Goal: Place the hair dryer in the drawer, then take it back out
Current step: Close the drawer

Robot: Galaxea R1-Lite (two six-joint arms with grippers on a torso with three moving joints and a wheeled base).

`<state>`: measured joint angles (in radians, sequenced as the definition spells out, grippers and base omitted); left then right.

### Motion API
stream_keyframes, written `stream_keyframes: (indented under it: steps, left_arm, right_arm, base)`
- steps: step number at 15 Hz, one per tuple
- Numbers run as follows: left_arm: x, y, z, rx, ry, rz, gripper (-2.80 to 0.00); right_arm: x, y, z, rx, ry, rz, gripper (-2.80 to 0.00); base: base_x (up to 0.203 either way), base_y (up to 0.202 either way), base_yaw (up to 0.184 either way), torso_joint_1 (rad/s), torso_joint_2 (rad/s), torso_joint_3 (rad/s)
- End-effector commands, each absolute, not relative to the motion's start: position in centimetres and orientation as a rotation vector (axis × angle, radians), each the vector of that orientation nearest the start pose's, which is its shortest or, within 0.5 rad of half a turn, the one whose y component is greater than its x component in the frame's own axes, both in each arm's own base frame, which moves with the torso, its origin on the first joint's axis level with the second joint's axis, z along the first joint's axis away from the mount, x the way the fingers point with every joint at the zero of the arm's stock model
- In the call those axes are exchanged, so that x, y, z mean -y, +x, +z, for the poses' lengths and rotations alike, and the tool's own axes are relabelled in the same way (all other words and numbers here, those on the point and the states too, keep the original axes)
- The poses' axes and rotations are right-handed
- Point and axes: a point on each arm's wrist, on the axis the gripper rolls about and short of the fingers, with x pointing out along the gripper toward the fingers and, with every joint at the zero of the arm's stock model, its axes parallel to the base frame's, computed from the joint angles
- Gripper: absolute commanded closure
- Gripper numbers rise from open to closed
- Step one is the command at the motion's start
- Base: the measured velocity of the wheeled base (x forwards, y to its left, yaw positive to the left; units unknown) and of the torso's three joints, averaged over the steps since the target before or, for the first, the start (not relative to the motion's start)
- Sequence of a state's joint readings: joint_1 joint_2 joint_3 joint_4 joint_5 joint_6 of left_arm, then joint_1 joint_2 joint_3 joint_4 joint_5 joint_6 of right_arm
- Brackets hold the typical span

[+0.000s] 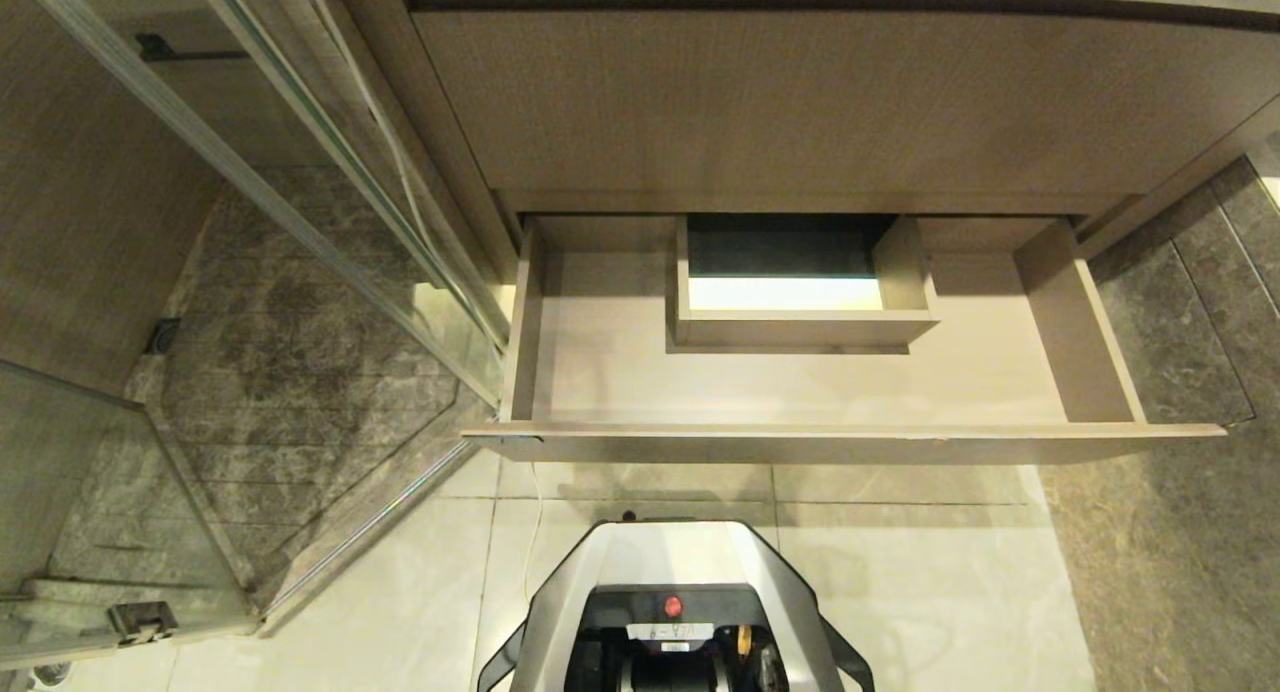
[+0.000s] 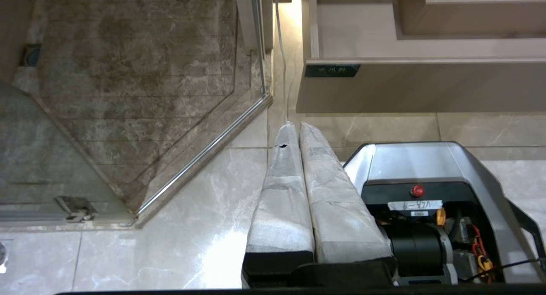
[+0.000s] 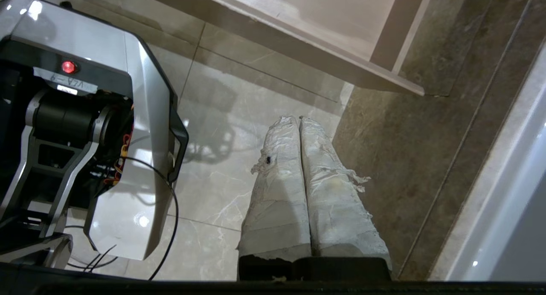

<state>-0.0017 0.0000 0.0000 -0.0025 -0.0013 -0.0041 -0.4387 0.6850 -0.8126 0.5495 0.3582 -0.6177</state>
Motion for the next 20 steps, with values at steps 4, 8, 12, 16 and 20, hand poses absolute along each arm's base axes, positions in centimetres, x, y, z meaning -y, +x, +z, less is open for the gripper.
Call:
stream_keyframes:
  steps: [4,8,12,16,20]
  left_arm:
    - [0.0,-2.3,7.5,0.000,-0.005,-0.003,0.00]
    - [0.0,-2.3,7.6,0.002,-0.005,-0.003,0.00]
    - [0.0,-2.3,7.6,0.002,-0.005,-0.003,0.00]
    - [0.0,-2.3,7.6,0.002,-0.005,-0.003,0.00]
    - [0.0,-2.3,7.5,0.000,-0.005,-0.003,0.00]
  right_arm:
    - [0.3,2.4,23.8,-0.399,-0.449,0.050,0.00]
    - [0.2,2.4,23.7,-0.402,-0.448,0.049,0.00]
    - [0.2,2.3,22.9,-0.416,-0.441,0.054,0.00]
    - [0.3,2.4,22.2,-0.413,-0.444,0.055,0.00]
    - [0.4,2.7,21.7,-0.436,-0.435,0.062,0.00]
  base:
    - [0.000,0.000,0.000,-0.319,0.46,0.146]
    - [0.000,0.000,0.000,-0.082,0.40,0.305]
    - [0.000,0.000,0.000,-0.028,0.42,0.395]
    - [0.000,0.000,0.000,-0.017,0.41,0.387]
    - [0.000,0.000,0.000,-0.025,0.40,0.354]
